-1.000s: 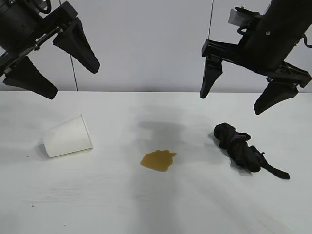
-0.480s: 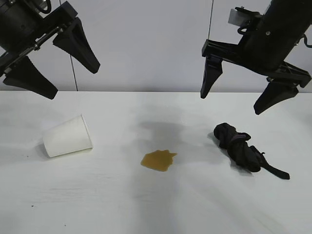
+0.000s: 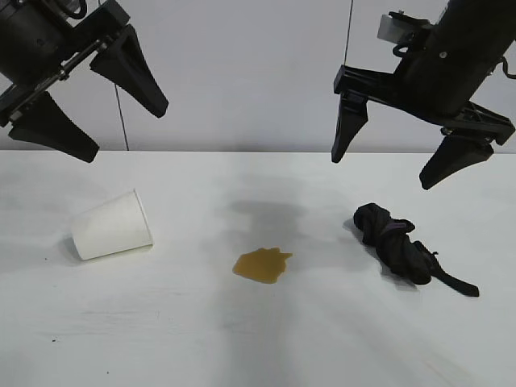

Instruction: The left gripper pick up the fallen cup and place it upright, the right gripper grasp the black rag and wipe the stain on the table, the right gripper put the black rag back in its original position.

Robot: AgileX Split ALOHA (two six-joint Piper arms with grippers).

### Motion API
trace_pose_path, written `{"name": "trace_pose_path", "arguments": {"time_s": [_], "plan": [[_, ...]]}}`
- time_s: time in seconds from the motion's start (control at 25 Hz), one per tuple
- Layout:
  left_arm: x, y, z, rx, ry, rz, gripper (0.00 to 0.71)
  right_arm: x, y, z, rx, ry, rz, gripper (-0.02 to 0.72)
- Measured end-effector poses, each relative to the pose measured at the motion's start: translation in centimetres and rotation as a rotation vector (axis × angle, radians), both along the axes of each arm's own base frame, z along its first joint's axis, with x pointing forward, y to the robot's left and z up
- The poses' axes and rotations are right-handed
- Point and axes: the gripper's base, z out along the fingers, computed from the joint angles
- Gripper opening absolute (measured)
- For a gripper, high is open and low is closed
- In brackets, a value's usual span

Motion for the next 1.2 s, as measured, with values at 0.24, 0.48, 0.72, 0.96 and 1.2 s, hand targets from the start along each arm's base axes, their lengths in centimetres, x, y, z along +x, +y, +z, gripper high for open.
{"name": "trace_pose_path", "arguments": {"time_s": [0.24,0.48,0.72,0.96,1.2], "plan": [[0.0,0.1,0.0,0.017,-0.021,-0.037,0.69,0.1,0.0,0.0,-0.001,-0.009,0.004,0.694],[0.1,-0.6,0.2,0.272,-0.346,-0.469,0.69,0.2,0.0,0.1,-0.007,-0.024,0.021,0.694],[0.7,-2.3,-2.0,0.533,-0.461,-0.686,0.69,0.2,0.0,0.1,-0.01,-0.03,0.027,0.694],[2.3,-2.6,-5.5,0.621,-0.46,-0.74,0.69,0.2,0.0,0.1,-0.014,-0.032,0.029,0.694],[3.2,-2.7,-7.1,0.651,-0.474,-0.754,0.69,0.2,0.0,0.1,-0.015,-0.032,0.031,0.694]]}}
